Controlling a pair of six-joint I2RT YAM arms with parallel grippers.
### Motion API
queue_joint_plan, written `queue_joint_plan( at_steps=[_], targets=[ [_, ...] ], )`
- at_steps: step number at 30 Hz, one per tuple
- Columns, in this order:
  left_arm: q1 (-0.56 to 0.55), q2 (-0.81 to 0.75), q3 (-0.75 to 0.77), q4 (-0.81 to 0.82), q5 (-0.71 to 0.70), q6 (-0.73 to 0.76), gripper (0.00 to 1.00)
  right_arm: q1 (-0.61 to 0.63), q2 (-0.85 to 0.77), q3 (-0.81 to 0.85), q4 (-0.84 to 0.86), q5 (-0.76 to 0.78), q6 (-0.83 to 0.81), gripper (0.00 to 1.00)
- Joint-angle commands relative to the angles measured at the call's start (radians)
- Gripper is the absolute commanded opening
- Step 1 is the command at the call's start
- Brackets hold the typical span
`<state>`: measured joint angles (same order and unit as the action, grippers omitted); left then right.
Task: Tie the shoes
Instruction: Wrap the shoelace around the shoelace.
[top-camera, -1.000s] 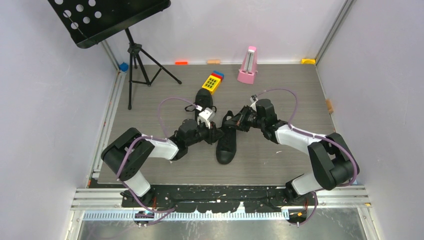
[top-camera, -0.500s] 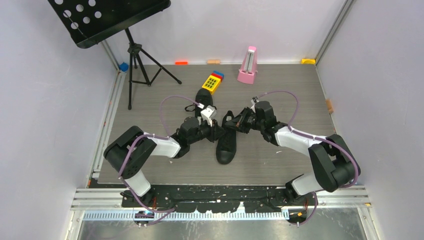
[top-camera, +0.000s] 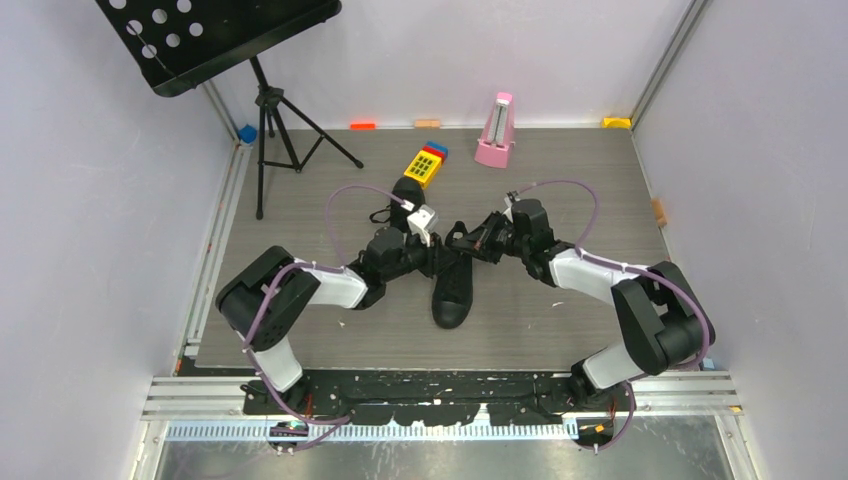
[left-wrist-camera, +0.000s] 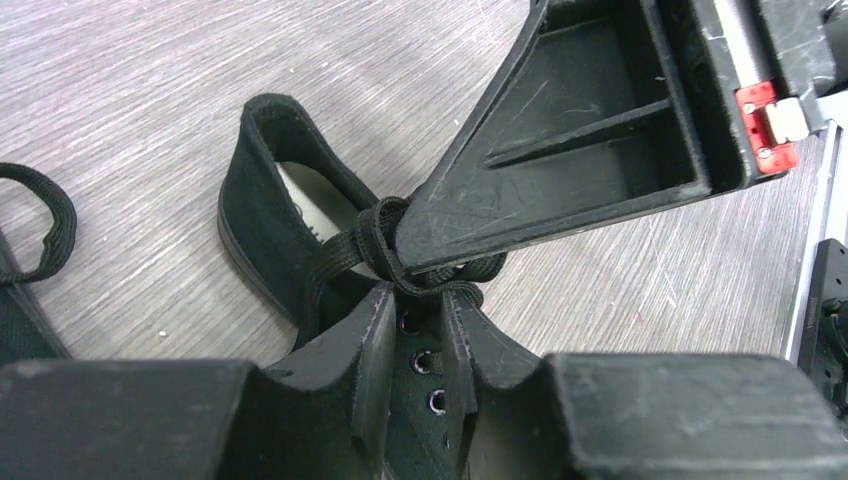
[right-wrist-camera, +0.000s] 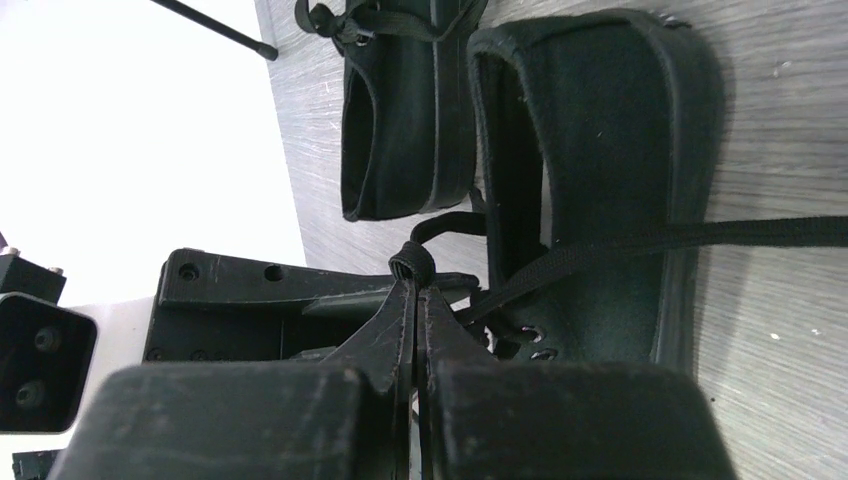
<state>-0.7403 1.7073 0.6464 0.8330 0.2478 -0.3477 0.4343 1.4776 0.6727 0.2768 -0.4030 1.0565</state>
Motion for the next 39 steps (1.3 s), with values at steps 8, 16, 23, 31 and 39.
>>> queue_joint_plan(
  at_steps=[8, 16, 23, 31, 39],
  targets=[
    [-0.007, 0.043, 0.073, 0.005, 0.039, 0.018, 0.28, -0.024, 0.032, 0.041, 0.070, -0.040, 0.010, 0.00],
    [-0.007, 0.070, 0.111, -0.023, 0.069, -0.010, 0.24, -0.038, 0.047, 0.047, 0.079, -0.056, 0.017, 0.00],
    [-0.007, 0.106, 0.158, -0.085, 0.042, -0.046, 0.35, -0.040, 0.065, 0.043, 0.106, -0.066, 0.039, 0.00],
    [-0.007, 0.148, 0.119, 0.086, -0.049, -0.070, 0.39, -0.042, 0.060, 0.030, 0.126, -0.072, 0.059, 0.00],
    [-0.010, 0.239, 0.027, 0.454, -0.132, -0.078, 0.45, -0.043, 0.057, 0.004, 0.179, -0.064, 0.119, 0.00]
  ],
)
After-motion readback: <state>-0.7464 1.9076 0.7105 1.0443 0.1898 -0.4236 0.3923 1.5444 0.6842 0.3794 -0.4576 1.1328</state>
